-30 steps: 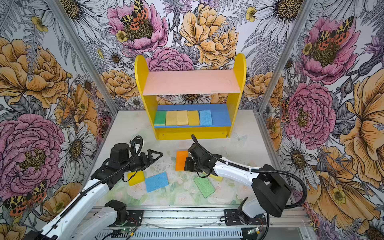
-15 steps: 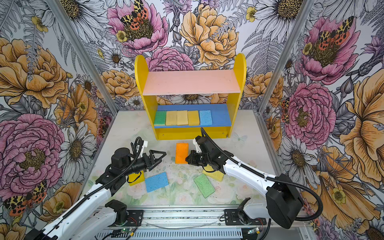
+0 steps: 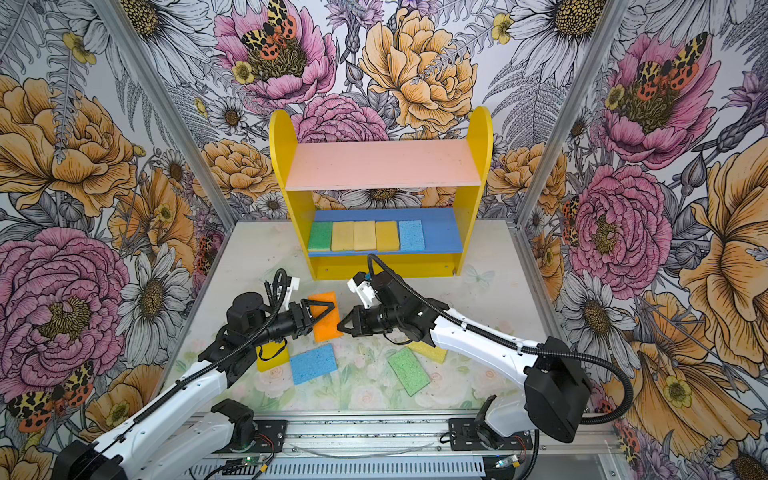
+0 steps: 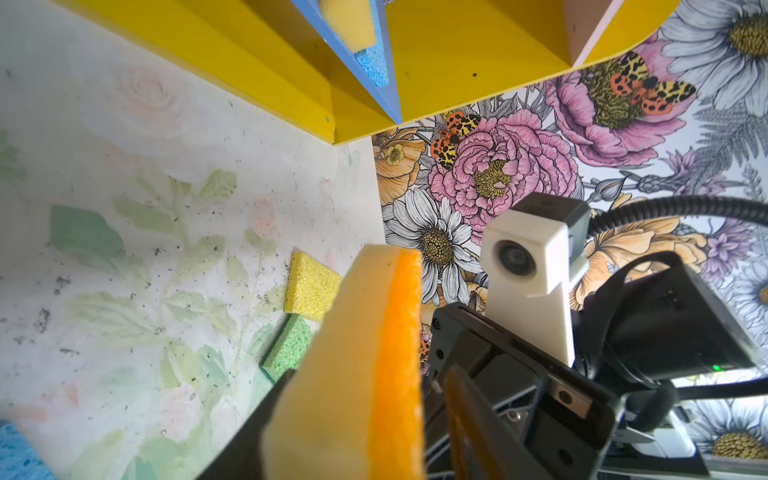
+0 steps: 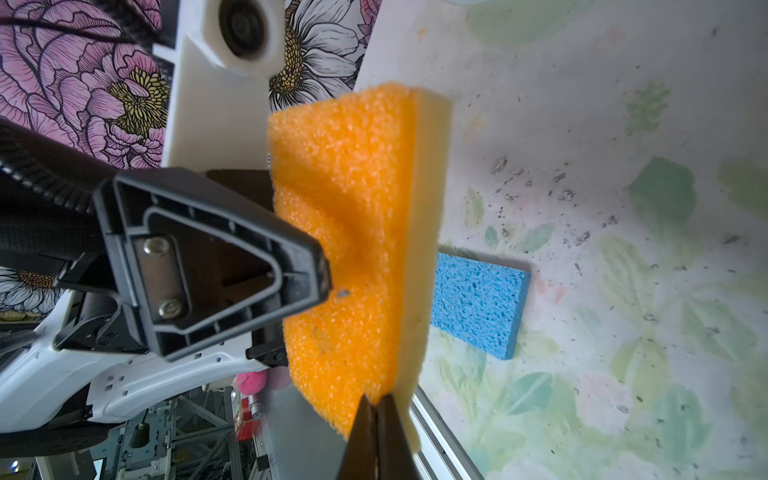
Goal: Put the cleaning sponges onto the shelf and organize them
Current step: 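Lift the orange sponge with the right gripper while the left gripper approaches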
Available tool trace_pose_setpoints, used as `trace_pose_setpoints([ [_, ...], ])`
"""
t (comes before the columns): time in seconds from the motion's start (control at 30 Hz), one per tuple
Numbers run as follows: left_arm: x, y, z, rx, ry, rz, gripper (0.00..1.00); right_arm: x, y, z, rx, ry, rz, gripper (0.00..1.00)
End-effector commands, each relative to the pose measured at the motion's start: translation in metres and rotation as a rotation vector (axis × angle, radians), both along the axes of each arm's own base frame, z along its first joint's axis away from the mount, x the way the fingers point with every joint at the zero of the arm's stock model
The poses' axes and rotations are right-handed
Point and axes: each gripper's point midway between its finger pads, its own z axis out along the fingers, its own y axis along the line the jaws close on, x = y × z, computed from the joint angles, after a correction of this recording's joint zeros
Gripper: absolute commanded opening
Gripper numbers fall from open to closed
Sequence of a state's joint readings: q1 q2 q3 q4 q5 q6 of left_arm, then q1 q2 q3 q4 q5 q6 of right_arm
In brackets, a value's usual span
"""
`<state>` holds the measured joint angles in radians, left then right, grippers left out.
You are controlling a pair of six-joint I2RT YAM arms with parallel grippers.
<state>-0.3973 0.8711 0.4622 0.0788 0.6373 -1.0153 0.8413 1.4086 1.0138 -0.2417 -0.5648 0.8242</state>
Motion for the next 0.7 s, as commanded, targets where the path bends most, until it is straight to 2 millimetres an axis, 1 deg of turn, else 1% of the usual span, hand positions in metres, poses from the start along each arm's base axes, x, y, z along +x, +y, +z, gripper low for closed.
trace_pose_setpoints([
  [0.0,-0.002,0.000,0.013,-0.021,-0.059,-0.013,0.36,0.007,0.006,0.010,0.027,-0.035,0.010,0.03],
  [0.07,-0.001,0.002,0.011,-0.020,-0.059,-0.004,0.24,0.008,0.007,0.010,0.026,-0.033,0.009,0.04],
  [0.1,0.000,0.003,0.011,-0.020,-0.056,-0.001,0.19,0.008,0.008,0.011,0.027,-0.034,0.007,0.07],
  [0.13,0.000,0.005,0.010,-0.020,-0.053,0.005,0.17,0.009,0.008,0.010,0.025,-0.035,0.004,0.11],
  [0.2,0.002,0.008,0.010,-0.024,-0.050,0.015,0.16,0.010,0.007,0.011,0.025,-0.033,-0.007,0.24],
  [0.3,0.005,0.014,0.013,-0.044,-0.056,0.044,0.15,0.009,0.006,0.012,0.027,-0.028,-0.014,0.36],
  [0.4,0.009,0.022,0.021,-0.086,-0.071,0.076,0.15,0.007,0.007,0.011,0.030,-0.011,-0.012,0.41],
  [0.5,0.012,0.025,0.023,-0.104,-0.073,0.083,0.15,0.005,0.011,0.012,0.044,-0.004,-0.005,0.45],
  [0.67,0.011,0.024,0.023,-0.116,-0.070,0.076,0.15,0.006,0.017,0.013,0.077,0.002,-0.009,0.46],
])
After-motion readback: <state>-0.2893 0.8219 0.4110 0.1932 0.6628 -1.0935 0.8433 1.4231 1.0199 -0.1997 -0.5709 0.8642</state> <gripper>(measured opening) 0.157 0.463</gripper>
